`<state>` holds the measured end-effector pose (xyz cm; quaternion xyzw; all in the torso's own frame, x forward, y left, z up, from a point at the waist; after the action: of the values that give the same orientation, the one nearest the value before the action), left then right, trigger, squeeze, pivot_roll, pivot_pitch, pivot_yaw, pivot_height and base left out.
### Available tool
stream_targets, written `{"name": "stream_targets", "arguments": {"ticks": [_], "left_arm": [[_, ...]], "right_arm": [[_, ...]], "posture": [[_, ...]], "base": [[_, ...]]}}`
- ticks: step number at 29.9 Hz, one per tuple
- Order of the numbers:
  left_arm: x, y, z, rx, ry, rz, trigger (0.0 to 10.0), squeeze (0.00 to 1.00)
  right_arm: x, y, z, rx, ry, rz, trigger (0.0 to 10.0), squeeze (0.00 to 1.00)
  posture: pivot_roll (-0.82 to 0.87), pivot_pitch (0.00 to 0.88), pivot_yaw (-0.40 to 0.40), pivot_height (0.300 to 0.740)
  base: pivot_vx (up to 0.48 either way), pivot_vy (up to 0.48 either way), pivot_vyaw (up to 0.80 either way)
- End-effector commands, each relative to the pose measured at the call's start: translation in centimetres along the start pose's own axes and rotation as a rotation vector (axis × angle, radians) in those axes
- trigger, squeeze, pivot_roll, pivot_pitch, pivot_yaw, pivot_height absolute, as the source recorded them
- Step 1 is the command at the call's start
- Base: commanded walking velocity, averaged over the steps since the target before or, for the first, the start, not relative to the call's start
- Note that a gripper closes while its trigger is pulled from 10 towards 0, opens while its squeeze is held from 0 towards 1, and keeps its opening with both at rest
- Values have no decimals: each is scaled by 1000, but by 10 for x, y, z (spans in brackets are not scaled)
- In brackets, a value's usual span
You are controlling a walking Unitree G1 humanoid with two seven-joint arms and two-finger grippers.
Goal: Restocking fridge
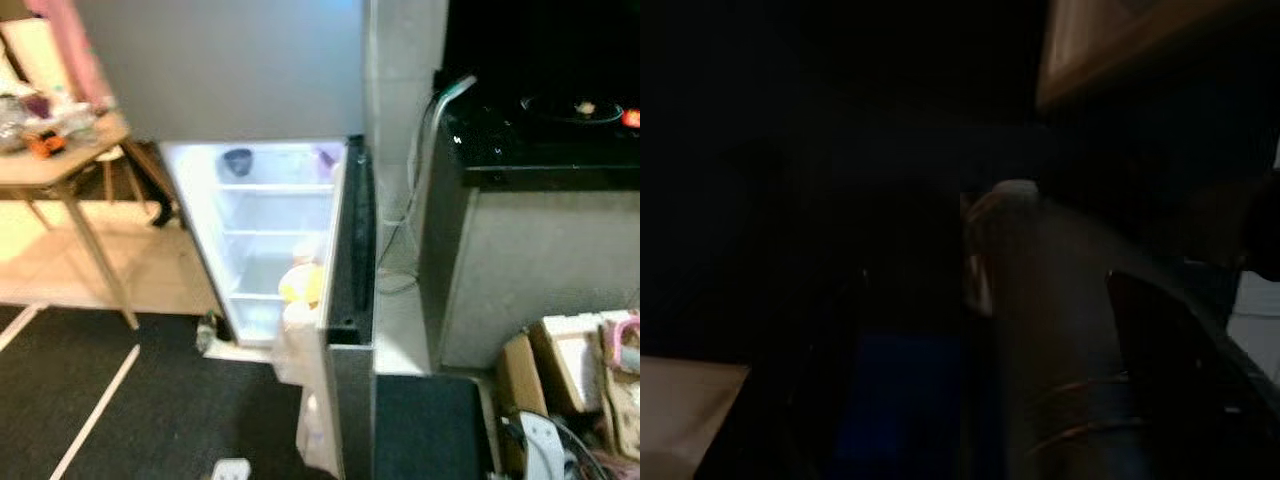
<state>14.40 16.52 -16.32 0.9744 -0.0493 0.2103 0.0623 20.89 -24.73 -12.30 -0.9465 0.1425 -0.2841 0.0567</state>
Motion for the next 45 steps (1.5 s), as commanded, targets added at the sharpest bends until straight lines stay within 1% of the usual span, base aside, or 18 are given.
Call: {"name": "stream_targets", "arguments": {"ticks": [1,8,17,22,23,24,27,29,32,33,36,37,38,39,41,42,44,45], "left_arm": [[-6,-1,-1,0,-19,-10,10000,0],[-5,0,-1,-4,-14,-3,10000,0],[-4,-1,-1,-5,-9,9,10000,0],[-4,-2,-1,-7,-6,7,10000,0],[-4,-2,-1,-7,-7,7,10000,0],[-5,-2,-1,-8,-8,8,10000,0],[-6,-3,-2,-8,-11,9,10000,0],[-6,-3,-2,-8,-12,10,10000,0],[-8,-3,-2,-10,-14,10,10000,0],[-9,-3,-2,-10,-16,9,10000,0],[-12,-3,-3,-9,-22,8,10000,0],[-14,-3,-3,-8,-25,2,10000,0],[-14,-3,-3,-8,-25,2,10000,0],[-16,-3,-4,-7,-26,-7,10000,0],[-16,-3,-4,-7,-26,-7,10000,0],[-18,-4,-4,-5,-28,-13,10000,0],[-21,-6,-5,-1,-33,-18,10000,0],[-21,-6,-5,-1,-34,-19,10000,0]], "right_arm": [[-1,-2,0,6,-6,-11,10000,0],[2,5,0,-38,3,-25,10000,0],[5,4,0,-42,10,-20,10000,0],[39,-13,2,57,141,112,10000,0],[46,-22,2,117,159,138,10000,0],[59,-43,1,251,184,152,10000,0],[73,-73,-4,440,193,107,10000,0],[77,-82,-7,503,193,88,10000,0],[72,-110,-27,797,65,-152,10000,0],[73,-111,-38,889,7,-256,10000,0],[72,-114,-54,1016,-78,-378,10000,0],[63,-121,-70,1147,-158,-466,10000,0],[63,-121,-70,1147,-158,-466,10000,0],[65,-143,-83,1263,-161,-530,10000,0],[65,-143,-83,1263,-161,-530,10000,0],[67,-164,-95,1355,-147,-578,10000,0],[96,-244,-120,1543,55,-578,10000,0],[108,-272,-130,1588,138,-551,10000,0]], "posture": [[-46,0,28,740],[-46,0,28,740],[-47,0,29,740],[-46,0,28,740],[-46,0,28,740],[-47,0,32,740],[-48,0,34,740],[-48,0,34,740],[-40,4,27,740],[-40,9,23,740],[-34,13,17,740],[-23,13,13,740],[-23,13,13,740],[-18,15,10,740],[-18,15,10,740],[-10,17,10,740],[-3,17,14,740],[-3,17,14,740]], "base": [[0,0,788],[0,0,791],[0,0,0],[0,0,0],[0,0,0],[0,0,0],[0,0,0],[0,0,0],[0,0,0],[0,0,0],[0,0,0],[0,0,0],[0,0,0],[0,0,0],[0,0,0],[0,0,0],[0,0,0],[0,0,0]]}}
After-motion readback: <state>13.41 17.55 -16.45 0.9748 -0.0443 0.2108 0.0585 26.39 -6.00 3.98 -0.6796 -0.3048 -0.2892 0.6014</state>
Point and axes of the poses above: a point about 5 cm out from each wrist's last joint towards the gripper, its own z axis pointing out of the wrist towards the gripper, its own x axis along the axis of the wrist's last joint, y = z × x, the point moved 6 cm from there along z, pointing out of the wrist towards the gripper, and after that the axes turned 8 degrees about z, right-handed, at the moved point
